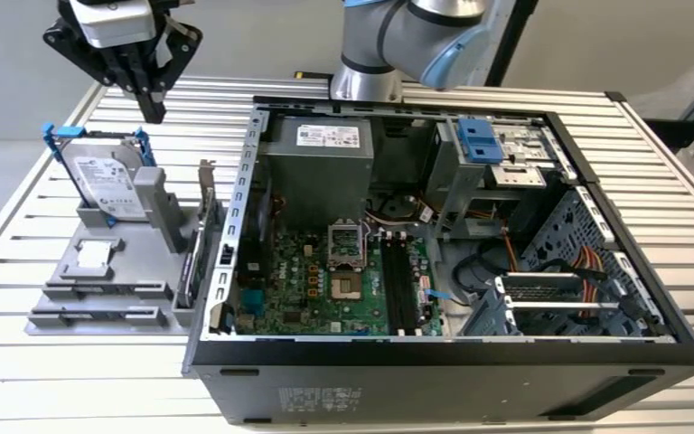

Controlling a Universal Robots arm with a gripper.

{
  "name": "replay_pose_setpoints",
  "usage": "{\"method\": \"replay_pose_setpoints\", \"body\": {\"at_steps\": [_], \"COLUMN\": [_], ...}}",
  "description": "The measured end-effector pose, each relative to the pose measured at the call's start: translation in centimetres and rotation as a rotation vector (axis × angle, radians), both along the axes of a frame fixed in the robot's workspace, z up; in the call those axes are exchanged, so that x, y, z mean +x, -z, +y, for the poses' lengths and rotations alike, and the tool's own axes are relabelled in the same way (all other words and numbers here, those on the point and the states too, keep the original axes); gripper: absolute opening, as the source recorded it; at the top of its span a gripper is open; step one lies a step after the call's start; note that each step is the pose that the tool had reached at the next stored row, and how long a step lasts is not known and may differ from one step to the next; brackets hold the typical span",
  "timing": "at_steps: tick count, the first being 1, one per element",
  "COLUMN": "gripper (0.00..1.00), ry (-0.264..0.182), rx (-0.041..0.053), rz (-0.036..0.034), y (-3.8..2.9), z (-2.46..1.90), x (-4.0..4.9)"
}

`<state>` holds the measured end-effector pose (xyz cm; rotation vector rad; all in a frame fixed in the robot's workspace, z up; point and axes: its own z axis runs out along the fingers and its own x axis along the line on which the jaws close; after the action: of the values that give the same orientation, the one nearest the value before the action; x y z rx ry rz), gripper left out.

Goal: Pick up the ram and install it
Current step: 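Reach for the ram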

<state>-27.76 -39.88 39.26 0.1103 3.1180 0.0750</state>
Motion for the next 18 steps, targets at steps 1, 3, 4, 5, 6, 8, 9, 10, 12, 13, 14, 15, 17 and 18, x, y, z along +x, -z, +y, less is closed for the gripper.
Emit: {"method": "replay_pose_setpoints", "body": {"at_steps": [1,3,4,5,6,8,9,10,12,13,14,15,17,18], "gripper": [0.0,0.0,0.0,0.0,0.0,0.0,0.0,0.0,0.0,0.0,0.0,0.0,0.0,0.0], "ry": [0.0,0.0,0.0,0.0,0.0,0.0,0.0,0.0,0.0,0.0,0.0,0.0,0.0,0.0], "rx": [0.0,0.0,0.0,0.0,0.0,0.0001,0.0,0.0001,0.0,0.0001,0.0,0.0,0.0,0.0], "rz": [0.0,0.0,0.0,0.0,0.0,0.0,0.0,-0.0001,0.0,0.0,0.0,0.0,0.0,0.0], "y": [0.0,0.0,0.0,0.0,0.0,0.0,0.0,0.0,0.0,0.0,0.0,0.0,0.0,0.0], "z": [0.0,0.0,0.0,0.0,0.0,0.0,0.0,0.0,0.0,0.0,0.0,0.0,0.0,0.0], "x": [-0.09,-0.26,-0.35,-0.42,-0.5,-0.65,-0.71,-0.79,-0.95,-1.03,-1.11,-1.18,-1.35,-1.43]}}
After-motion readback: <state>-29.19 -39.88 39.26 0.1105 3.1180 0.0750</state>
